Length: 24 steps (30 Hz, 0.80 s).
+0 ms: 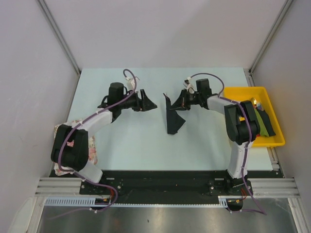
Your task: Place the utensils on the paper napkin and roll it up
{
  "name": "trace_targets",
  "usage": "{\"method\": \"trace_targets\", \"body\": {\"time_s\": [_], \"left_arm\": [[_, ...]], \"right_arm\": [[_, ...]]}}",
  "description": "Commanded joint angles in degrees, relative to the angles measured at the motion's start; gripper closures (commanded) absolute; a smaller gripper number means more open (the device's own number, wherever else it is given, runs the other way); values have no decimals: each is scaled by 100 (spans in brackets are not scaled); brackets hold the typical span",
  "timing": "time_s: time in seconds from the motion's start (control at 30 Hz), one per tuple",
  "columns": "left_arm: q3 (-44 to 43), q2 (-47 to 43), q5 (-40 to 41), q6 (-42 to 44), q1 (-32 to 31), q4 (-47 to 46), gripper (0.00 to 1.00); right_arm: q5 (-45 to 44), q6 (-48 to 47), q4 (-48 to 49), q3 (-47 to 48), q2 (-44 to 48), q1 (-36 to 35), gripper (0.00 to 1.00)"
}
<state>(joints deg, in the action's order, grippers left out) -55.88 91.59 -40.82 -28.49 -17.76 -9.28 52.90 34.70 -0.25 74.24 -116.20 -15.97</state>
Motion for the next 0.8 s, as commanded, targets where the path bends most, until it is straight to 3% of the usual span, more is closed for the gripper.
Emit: {"method": "trace_targets", "body": {"time_s": [0.0,0.23,0.37,0.4,0.6,0.77], "left_arm": [[-309,-658,188,1169,264,857,20],[-512,-1652,-400,1917,396,1093,19],[-617,-1872,-1066,1873,396,1367,12],[-609,-1917,-1234,2082,396,1393,4],[-292,-2355,-1736,2338,291,789,6],[-424,-2374,-1483,2243,-271,577,13]], "right_arm": [[501,143,508,29,764,50,100],[923,-296,324,223,1704,50,100],[1073,-665,52,381,2215,15,100],[1082,-788,-262,477,2329,15,100],[1003,-1868,-1387,706,3277,-161,100],[660,-2221,-1671,724,3911,-319,100]]}}
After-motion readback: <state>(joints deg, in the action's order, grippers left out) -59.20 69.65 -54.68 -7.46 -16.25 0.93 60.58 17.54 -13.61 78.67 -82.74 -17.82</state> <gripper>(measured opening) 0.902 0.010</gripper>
